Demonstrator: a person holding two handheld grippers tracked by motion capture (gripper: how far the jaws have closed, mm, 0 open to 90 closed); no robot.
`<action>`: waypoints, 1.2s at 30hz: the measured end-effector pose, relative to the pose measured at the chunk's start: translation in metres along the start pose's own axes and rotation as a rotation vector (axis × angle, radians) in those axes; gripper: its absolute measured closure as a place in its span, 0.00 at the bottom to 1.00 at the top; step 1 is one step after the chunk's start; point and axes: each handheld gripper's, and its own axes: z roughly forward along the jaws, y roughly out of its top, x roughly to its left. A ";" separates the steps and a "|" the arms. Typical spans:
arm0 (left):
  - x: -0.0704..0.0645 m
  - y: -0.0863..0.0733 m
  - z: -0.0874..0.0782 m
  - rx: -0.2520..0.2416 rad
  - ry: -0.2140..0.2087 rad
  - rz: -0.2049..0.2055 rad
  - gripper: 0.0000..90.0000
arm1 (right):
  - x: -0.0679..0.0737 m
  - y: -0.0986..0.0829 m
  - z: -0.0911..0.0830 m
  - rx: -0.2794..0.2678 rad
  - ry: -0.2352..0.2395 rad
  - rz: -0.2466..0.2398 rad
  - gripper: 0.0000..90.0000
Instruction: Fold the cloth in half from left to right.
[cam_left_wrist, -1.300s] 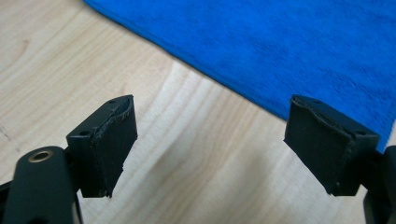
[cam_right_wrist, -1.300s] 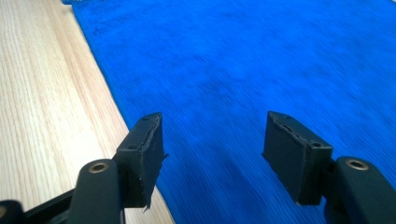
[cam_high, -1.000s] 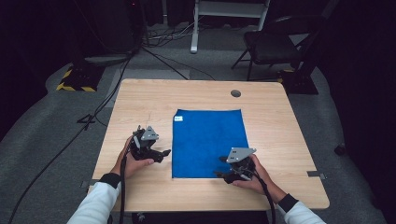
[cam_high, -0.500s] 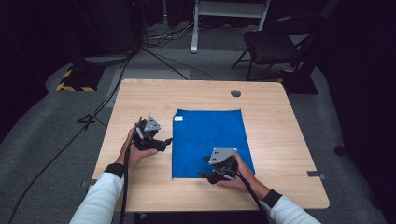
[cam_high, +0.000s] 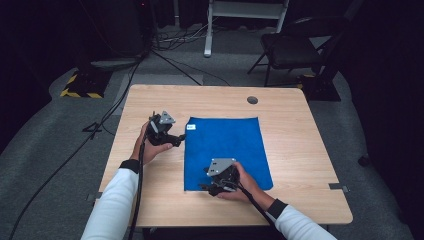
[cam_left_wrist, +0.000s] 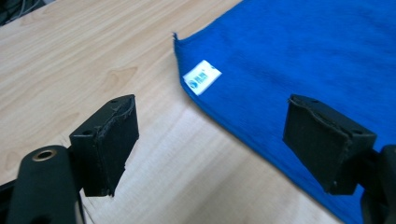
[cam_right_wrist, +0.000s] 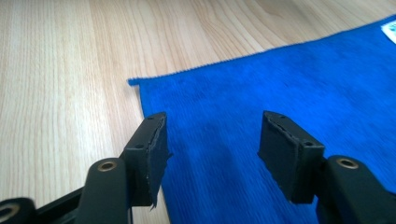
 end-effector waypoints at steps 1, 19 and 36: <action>0.001 0.002 0.002 0.006 0.003 0.003 0.21 | 0.001 0.002 0.003 -0.003 -0.002 -0.004 0.47; 0.018 0.015 0.055 0.025 0.011 -0.135 0.27 | 0.008 0.019 0.033 0.005 -0.010 -0.025 0.51; 0.013 0.031 0.089 0.093 0.070 -0.142 0.28 | 0.019 0.022 0.039 0.015 0.044 -0.059 0.51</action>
